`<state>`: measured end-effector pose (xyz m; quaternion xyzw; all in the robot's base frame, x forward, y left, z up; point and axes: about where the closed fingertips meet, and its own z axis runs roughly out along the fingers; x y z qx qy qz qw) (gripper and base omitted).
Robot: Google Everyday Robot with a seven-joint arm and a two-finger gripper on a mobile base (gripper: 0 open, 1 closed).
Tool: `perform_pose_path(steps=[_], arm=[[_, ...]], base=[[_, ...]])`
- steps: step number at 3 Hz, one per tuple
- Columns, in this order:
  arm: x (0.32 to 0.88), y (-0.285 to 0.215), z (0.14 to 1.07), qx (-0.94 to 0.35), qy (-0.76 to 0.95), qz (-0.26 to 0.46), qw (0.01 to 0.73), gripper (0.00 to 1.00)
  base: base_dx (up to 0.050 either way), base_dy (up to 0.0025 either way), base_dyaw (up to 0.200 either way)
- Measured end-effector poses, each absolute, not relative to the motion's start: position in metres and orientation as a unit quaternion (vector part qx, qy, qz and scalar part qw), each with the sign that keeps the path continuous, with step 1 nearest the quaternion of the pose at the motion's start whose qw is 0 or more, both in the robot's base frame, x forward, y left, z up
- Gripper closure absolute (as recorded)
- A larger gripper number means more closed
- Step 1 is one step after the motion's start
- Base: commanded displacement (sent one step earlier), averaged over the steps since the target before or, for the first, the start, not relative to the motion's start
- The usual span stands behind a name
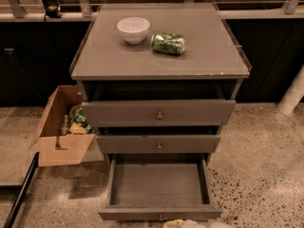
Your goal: Close bottom drawer
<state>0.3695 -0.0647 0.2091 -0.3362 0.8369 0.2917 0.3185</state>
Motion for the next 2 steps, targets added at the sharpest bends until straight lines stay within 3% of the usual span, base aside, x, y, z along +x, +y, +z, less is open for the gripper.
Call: perform_pose_path(steps=[2], arm=[[0.389,-0.06,0.175,-0.327,0.818,0.314,0.355,1.0]], base=[[0.0,0.0,0.0]])
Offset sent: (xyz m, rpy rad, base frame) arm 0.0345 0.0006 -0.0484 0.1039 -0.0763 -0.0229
